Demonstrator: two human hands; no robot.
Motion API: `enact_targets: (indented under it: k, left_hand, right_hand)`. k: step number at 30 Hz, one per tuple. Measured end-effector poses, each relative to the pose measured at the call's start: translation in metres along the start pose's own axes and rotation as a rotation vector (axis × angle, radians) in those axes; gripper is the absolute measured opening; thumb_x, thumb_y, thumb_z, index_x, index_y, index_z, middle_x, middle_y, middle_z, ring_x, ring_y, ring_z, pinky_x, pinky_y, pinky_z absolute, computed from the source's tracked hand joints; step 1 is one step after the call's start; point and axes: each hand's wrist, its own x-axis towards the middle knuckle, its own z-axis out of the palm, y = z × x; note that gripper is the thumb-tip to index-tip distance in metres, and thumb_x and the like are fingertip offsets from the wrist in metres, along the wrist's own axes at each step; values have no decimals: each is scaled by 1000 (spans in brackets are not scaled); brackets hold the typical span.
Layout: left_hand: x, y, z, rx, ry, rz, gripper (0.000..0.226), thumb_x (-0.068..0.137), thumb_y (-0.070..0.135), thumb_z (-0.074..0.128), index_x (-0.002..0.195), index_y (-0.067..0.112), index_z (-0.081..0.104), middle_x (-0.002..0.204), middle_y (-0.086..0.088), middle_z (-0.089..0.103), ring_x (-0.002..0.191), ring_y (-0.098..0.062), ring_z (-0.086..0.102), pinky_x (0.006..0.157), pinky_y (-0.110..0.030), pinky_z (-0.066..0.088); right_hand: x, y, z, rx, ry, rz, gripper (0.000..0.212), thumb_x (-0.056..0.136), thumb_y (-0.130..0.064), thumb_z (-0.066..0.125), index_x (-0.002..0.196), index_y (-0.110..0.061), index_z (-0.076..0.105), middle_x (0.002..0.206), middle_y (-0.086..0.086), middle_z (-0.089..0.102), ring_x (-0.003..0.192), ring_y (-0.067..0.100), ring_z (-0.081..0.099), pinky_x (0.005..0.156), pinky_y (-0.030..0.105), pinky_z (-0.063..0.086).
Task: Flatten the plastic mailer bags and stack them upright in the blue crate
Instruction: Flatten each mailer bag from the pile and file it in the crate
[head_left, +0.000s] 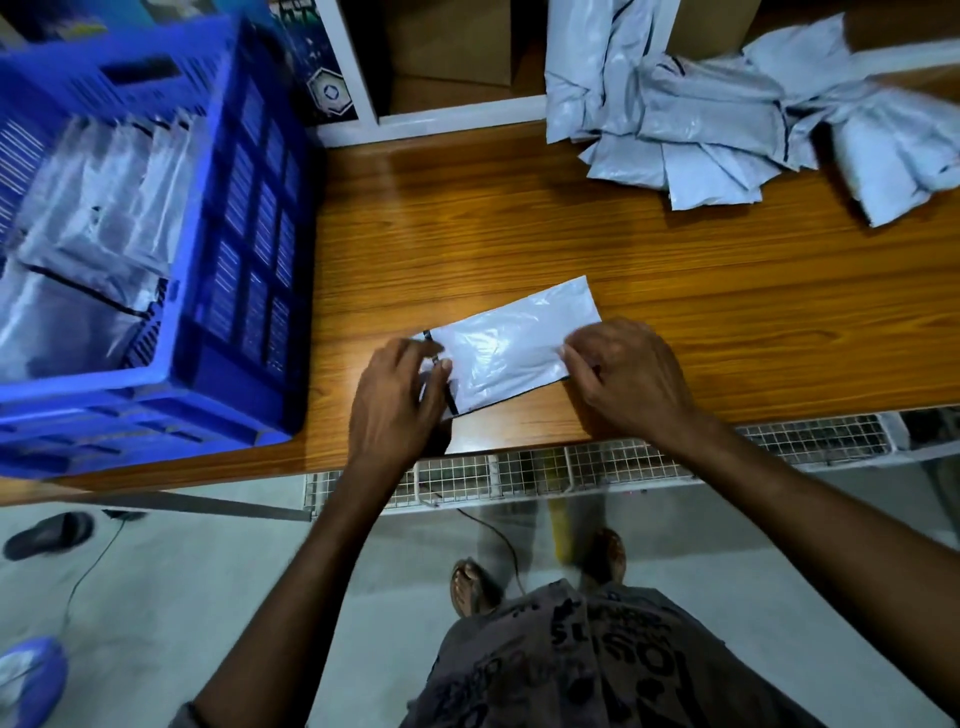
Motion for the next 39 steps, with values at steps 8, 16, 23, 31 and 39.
enact_targets:
  k: [8, 16, 23, 31, 39]
  left_hand:
    - [82, 0, 36, 103, -230, -149, 28, 99, 41, 63, 112, 16, 65, 123, -12, 56, 117, -37, 47, 89, -45, 42]
    - [84, 9, 10, -108, -237, -3, 36, 95, 56, 60, 115, 27, 67, 86, 12, 62, 84, -20, 63, 65, -33, 37]
    - [97, 23, -26, -118, -163, 110, 19, 89, 56, 68, 90, 37, 70, 62, 10, 67, 63, -6, 64, 59, -30, 48]
    - [84, 28, -38, 157, 214, 419, 12, 100, 29, 65, 105, 24, 75, 116, 5, 74, 111, -17, 62, 86, -33, 35]
    - [14, 16, 11, 166, 67, 437, 27, 89, 29, 72, 115, 20, 74, 123, -2, 68, 100, -25, 64, 82, -36, 43]
  right_hand:
    - [88, -13, 24, -104, -305, 28, 43, 103, -45, 49, 141, -27, 54, 141, 2, 55, 133, 25, 42, 105, 44, 28]
    - [84, -9, -7, -15, -152, 14, 15, 99, -40, 56, 109, -30, 64, 115, -6, 60, 119, 19, 50, 97, 41, 26]
    - [93, -23, -39, 15, -138, -30, 19, 95, -45, 65, 107, -33, 73, 100, -8, 74, 100, 18, 62, 90, 37, 33]
    - [79, -24, -50, -160, 220, -263, 20, 94, -20, 69, 112, -22, 77, 111, 1, 76, 100, 25, 68, 82, 38, 44]
    - [8, -11, 6, -256, 39, -311, 38, 93, -31, 64, 129, -17, 64, 137, 6, 62, 113, 26, 58, 93, 43, 40]
